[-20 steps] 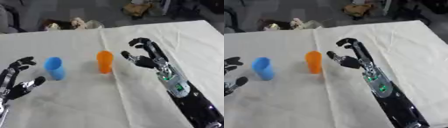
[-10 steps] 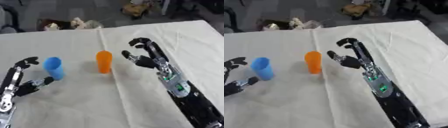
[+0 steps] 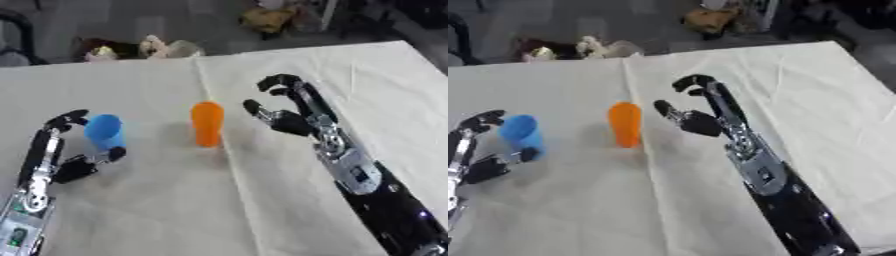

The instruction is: Pour the contents of one cup into another cup.

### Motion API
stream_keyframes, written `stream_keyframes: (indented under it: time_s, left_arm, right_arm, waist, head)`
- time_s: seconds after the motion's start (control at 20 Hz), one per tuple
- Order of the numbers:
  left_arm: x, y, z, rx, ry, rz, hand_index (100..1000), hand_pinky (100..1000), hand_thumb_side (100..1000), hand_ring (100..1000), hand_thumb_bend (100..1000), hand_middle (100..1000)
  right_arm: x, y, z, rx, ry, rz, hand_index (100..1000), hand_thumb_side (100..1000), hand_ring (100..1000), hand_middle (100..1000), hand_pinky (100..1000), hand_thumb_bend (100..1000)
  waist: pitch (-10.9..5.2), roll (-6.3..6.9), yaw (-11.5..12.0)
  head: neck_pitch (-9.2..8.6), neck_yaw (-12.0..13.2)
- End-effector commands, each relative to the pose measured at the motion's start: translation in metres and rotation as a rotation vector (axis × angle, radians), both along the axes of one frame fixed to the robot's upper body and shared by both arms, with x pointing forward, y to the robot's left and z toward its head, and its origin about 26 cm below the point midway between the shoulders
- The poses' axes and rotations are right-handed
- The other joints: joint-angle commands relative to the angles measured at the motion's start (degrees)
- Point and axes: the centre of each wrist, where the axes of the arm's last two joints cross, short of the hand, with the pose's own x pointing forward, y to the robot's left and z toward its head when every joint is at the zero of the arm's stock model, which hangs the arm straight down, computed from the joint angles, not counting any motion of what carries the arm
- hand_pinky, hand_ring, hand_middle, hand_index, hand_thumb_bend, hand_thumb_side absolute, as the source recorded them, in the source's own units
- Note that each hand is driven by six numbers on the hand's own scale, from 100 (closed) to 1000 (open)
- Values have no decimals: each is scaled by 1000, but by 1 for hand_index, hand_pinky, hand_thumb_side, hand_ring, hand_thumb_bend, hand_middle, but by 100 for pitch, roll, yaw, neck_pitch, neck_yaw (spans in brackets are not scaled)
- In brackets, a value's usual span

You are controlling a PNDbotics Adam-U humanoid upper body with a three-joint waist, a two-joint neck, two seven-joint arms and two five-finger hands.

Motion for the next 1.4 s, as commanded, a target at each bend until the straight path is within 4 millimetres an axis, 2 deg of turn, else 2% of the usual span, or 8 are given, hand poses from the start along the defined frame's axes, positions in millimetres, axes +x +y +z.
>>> stream_keyframes:
  time_s: [0.05,0.5,0.85,1.0,1.15,1.25,1.35,1.4]
  left_arm:
    - [6,-2,8,10,-29,5,836,869,614,919,970,645]
    - [10,-5,1,-15,-8,11,789,831,597,876,951,560]
    - [13,-11,-1,-58,-8,-16,764,812,496,852,933,498]
    - [15,-13,-3,-74,-2,-32,749,804,466,849,851,485]
    - [16,-14,-5,-93,0,-46,742,795,440,843,827,478]
    - [16,-15,-6,-104,-1,-50,731,789,438,838,779,470]
    - [16,-16,-6,-114,-2,-49,716,778,417,828,727,452]
    - [17,-16,-7,-120,-4,-46,690,757,392,803,680,414]
  right_arm:
    - [1,0,15,3,-40,11,701,503,900,620,804,522]
    - [1,2,15,6,-40,13,701,509,899,619,803,515]
    - [2,3,16,6,-41,15,701,514,899,622,803,508]
    - [2,3,16,7,-41,15,700,518,897,621,802,503]
    - [2,3,16,7,-42,16,701,521,897,620,802,500]
    - [2,3,16,8,-42,16,700,523,897,620,802,498]
    - [2,3,16,8,-43,15,700,524,897,620,802,496]
    - [2,3,16,9,-42,15,700,526,897,620,802,495]
  waist:
    - [-71,-10,-23]
    - [-50,-31,-50]
    - [-30,-43,-86]
    - [-19,-46,-98]
    - [-6,-45,-113]
    - [1,-42,-123]
    - [8,-35,-131]
    - [11,-32,-132]
  head:
    - [-36,13]
    - [-38,17]
    - [-44,28]
    - [-56,32]
    - [-66,34]
    - [-67,33]
    - [-67,34]
    - [-65,32]
